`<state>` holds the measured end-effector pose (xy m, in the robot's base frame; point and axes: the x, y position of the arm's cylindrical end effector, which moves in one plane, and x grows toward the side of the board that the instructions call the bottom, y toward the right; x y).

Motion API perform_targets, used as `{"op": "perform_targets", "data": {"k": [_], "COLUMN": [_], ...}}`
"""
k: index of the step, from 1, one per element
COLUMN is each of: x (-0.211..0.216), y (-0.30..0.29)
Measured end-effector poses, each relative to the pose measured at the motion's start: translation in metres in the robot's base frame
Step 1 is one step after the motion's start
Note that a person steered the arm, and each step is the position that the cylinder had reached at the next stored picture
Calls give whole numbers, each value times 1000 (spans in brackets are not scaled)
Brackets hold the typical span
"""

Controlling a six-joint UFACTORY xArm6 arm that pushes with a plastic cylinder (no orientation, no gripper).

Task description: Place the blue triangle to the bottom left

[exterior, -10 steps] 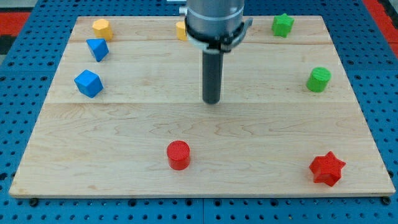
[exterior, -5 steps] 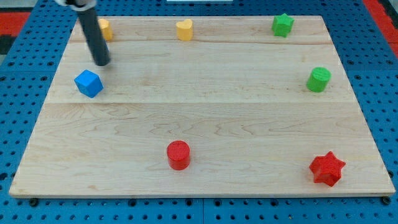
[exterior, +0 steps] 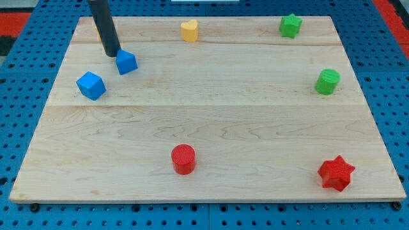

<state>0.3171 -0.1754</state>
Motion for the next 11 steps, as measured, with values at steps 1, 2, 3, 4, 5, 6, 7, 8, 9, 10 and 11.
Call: {"op": "perform_targets", "data": {"k": [1,2,3,4,5,6,7,8,9,10,11], "x": [22,47,69,98,135,169,202,218,218,217,206], "y": [33,58,76,75,75,75,75,58,2,-34,-16]}}
